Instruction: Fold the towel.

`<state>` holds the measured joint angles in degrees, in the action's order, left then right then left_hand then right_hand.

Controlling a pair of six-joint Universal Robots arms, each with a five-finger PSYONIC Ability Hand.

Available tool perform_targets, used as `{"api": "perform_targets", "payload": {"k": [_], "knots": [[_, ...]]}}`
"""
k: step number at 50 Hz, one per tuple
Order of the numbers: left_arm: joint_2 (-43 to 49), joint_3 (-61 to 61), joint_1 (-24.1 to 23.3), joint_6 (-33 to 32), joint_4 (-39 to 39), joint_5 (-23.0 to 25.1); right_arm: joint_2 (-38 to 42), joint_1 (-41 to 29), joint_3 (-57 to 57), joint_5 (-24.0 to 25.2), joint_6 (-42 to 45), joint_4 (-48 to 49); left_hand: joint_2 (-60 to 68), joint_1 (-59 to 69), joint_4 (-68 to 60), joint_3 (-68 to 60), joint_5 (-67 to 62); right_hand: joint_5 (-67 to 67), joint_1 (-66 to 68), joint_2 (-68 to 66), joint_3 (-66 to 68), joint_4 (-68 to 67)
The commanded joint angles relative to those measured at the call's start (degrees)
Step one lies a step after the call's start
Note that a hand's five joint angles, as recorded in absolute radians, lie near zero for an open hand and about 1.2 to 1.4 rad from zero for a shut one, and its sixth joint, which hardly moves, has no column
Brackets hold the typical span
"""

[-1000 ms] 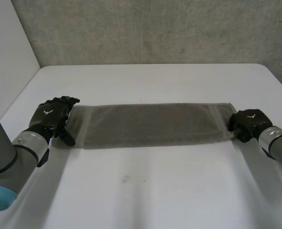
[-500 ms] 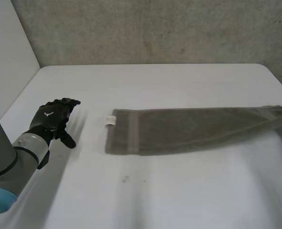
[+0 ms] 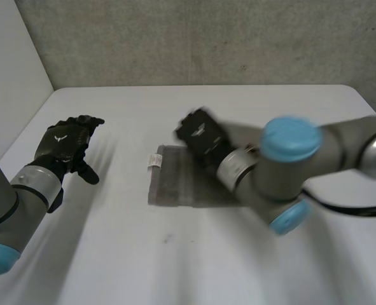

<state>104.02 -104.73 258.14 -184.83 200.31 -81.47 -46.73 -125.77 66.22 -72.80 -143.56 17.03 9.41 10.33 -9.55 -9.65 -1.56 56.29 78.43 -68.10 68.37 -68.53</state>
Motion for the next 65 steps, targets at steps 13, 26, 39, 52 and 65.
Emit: {"api": "perform_targets", "payload": {"k": [13,26,39,52,65], "knots": [[4.16,9.35,-6.84,0.09,0.78,-0.18,-7.65,2.17,6.01,-4.54,-12.95,-2.52,0.8,-0.12,-0.66,-0.57,1.34,-56.29,-68.43,58.1,-58.37,58.53],[16.28,23.15,-18.28,2.2,0.7,-1.41,-13.21,17.56,23.67,-3.93,-15.34,-10.0,1.98,1.06,-1.84,-1.74,0.17,-56.29,-68.43,58.1,-58.37,58.53],[20.26,24.49,-20.75,2.46,-0.27,-4.75,-10.92,21.62,26.86,-2.08,-13.94,-2.8,1.65,0.73,-1.5,-1.41,0.5,13.71,1.57,-11.9,11.63,-11.47],[9.0,13.94,-16.97,2.2,-0.62,-10.2,-9.08,7.91,8.75,-2.17,-15.08,-2.18,1.14,0.22,-1.0,-0.91,1.01,13.71,1.57,-11.9,11.63,-11.47],[4.17,8.58,-11.34,2.02,-0.18,-13.28,4.02,-5.1,-3.73,5.92,-14.02,-11.49,0.97,0.05,-0.83,-0.74,1.17,-43.36,-55.49,45.16,-45.44,45.6]]}}
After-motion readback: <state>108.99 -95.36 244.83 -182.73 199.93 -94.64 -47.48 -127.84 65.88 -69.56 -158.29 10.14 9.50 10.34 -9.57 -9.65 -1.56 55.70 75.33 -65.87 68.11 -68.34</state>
